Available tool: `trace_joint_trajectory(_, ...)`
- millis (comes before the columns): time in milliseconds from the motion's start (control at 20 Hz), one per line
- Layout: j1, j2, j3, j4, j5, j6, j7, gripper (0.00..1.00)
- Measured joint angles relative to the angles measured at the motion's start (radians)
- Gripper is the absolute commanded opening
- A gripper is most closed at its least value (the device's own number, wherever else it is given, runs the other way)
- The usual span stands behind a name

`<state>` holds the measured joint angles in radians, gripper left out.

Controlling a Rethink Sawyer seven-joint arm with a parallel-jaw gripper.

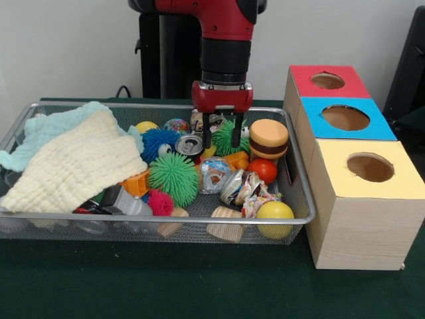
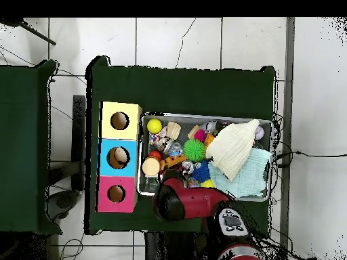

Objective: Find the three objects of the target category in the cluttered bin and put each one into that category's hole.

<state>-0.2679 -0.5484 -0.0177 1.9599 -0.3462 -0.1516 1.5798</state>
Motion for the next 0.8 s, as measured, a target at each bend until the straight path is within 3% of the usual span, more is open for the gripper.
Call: trace_joint_trajectory(800,-0.021,-0.008,-0.004,-0.008,0.000,0.000,0.000,1.00)
